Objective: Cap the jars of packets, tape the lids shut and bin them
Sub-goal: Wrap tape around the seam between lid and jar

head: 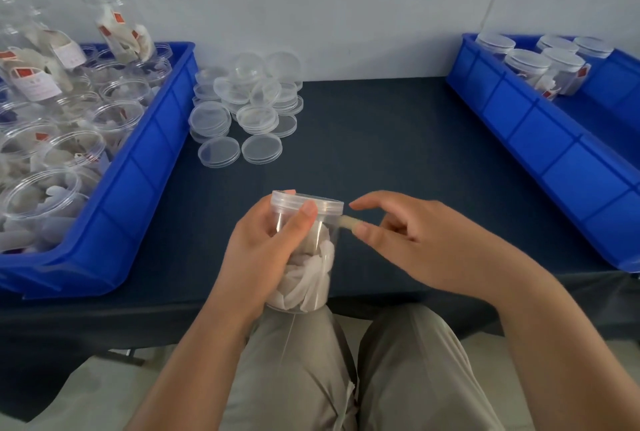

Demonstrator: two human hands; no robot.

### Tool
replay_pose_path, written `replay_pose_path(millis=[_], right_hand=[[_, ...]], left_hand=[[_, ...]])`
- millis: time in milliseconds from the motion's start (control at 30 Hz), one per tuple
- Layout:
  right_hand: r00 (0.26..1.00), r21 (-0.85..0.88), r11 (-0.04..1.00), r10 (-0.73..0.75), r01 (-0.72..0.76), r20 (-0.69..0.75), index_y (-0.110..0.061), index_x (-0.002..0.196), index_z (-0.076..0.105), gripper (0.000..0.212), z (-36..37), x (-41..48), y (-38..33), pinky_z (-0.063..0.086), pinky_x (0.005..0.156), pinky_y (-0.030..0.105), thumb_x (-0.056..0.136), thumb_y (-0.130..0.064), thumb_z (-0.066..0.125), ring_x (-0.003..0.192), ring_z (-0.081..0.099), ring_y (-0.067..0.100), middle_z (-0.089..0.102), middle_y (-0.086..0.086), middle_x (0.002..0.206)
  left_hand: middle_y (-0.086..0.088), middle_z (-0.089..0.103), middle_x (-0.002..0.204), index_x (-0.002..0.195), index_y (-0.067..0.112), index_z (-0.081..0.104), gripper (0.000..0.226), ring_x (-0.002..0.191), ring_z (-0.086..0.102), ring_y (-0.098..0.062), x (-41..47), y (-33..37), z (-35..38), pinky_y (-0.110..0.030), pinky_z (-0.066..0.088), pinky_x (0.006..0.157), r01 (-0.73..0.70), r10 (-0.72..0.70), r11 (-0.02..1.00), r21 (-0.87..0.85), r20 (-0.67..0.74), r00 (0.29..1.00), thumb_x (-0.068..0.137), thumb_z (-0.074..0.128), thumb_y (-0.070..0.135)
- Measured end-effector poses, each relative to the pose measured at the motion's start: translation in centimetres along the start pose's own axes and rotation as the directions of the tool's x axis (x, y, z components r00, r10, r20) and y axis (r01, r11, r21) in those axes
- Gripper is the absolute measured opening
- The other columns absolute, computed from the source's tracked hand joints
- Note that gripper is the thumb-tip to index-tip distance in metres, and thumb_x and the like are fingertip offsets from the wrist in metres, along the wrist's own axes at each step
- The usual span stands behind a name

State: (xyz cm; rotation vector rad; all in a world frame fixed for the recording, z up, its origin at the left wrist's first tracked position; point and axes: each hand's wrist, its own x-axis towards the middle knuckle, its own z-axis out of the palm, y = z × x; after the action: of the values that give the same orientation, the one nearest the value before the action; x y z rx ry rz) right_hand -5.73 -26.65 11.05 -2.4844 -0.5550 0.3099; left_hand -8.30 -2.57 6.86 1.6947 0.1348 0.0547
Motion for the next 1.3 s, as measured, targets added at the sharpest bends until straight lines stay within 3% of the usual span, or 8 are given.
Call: replay_pose_path(millis=[233,367,533,633,900,1100,1200,1300], right_hand=[[1.000,-0.014,1.000,0.007,-0.008,-0.025,-0.060,0.126,0.052,0.047,-1.5,0.6,1.0,0.046,0.056,0.016,0.093,-0.088,0.035,0.078,0.066,-0.002,0.067,-0.029,0.094],[1.000,0.052,0.999,0.011,-0.010,-0.016,-0.061,0.121,0.057,0.053,-1.1,1.5,0.7,0.043,0.055,0.017,0.086,-0.094,0.035,0.072,0.064,-0.001,0.068,-0.023,0.086],[0.999,0.179,0.983,-0.032,0.026,0.030,-0.062,0.124,0.059,0.053,0.2,2.3,0.3,0.057,0.072,0.032,0.090,-0.093,0.032,0.081,0.067,0.005,0.072,-0.013,0.096],[0.994,0.269,0.959,-0.101,0.089,0.031,-0.054,0.129,0.064,0.043,0.9,1.7,0.1,0.050,0.076,0.015,0.104,-0.075,0.036,0.095,0.065,-0.005,0.070,-0.028,0.112],[0.995,0.196,0.981,0.012,0.007,-0.097,-0.059,0.137,0.053,0.059,2.2,1.2,0.5,0.054,0.081,0.026,0.094,-0.089,0.027,0.099,0.065,0.000,0.067,-0.031,0.116],[0.985,0.124,0.991,0.072,-0.052,-0.160,-0.061,0.130,0.050,0.067,3.1,0.8,-0.2,0.053,0.080,0.018,0.085,-0.099,0.017,0.105,0.057,-0.013,0.066,-0.033,0.108],[0.976,0.138,0.989,0.085,-0.058,-0.199,-0.056,0.135,0.052,0.072,3.6,0.5,-1.0,0.049,0.076,0.015,0.085,-0.097,0.020,0.098,0.060,-0.013,0.067,-0.035,0.103],[0.978,0.140,0.989,0.082,-0.056,-0.193,-0.052,0.140,0.054,0.075,3.8,0.4,-1.4,0.049,0.077,0.017,0.086,-0.094,0.022,0.096,0.062,-0.009,0.069,-0.030,0.106]], left_hand=[[-0.002,0.078,0.104,0.110,0.037,0.075,0.076,0.091,0.078,-0.021,-0.3,0.0,-1.2,-0.031,0.062,0.075,0.148,-0.133,0.976,-0.160,0.099,0.986,0.058,0.075,0.093],[-0.021,0.066,0.106,0.123,0.001,0.068,0.088,0.085,0.066,-0.031,0.2,-0.4,-1.2,-0.043,0.057,0.074,0.316,-0.181,0.864,-0.392,0.343,0.922,0.078,0.080,0.075],[-0.015,0.068,0.117,0.143,0.007,0.064,0.079,0.103,0.053,-0.035,1.2,-0.6,-0.5,-0.049,0.043,0.094,0.340,-0.021,0.818,-0.465,0.565,0.825,0.100,0.051,0.073],[-0.014,0.067,0.125,0.147,0.009,0.060,0.083,0.112,0.050,-0.039,1.5,-1.0,-0.3,-0.053,0.038,0.103,0.332,-0.033,0.850,-0.409,0.588,0.808,0.101,0.046,0.076],[0.016,0.072,0.130,0.134,0.054,0.062,0.062,0.120,0.071,-0.009,1.2,-0.8,-0.9,-0.034,0.060,0.095,0.048,-0.022,0.994,-0.099,0.251,0.968,0.084,0.051,0.090],[0.060,0.048,0.121,0.141,0.064,0.046,0.048,0.117,0.049,0.030,0.4,0.5,0.9,-0.001,0.043,0.090,-0.073,0.064,0.990,0.124,0.075,0.995,0.099,0.027,0.076],[0.056,0.053,0.111,0.144,0.063,0.037,0.066,0.111,0.054,0.024,-0.3,0.7,1.7,-0.015,0.045,0.090,-0.096,0.089,0.971,0.220,0.041,0.995,0.085,0.039,0.091],[0.050,0.053,0.117,0.134,0.060,0.043,0.076,0.108,0.056,0.022,-0.4,0.9,1.8,-0.005,0.049,0.073,-0.106,0.113,0.965,0.241,-0.015,0.994,0.067,0.057,0.094]])
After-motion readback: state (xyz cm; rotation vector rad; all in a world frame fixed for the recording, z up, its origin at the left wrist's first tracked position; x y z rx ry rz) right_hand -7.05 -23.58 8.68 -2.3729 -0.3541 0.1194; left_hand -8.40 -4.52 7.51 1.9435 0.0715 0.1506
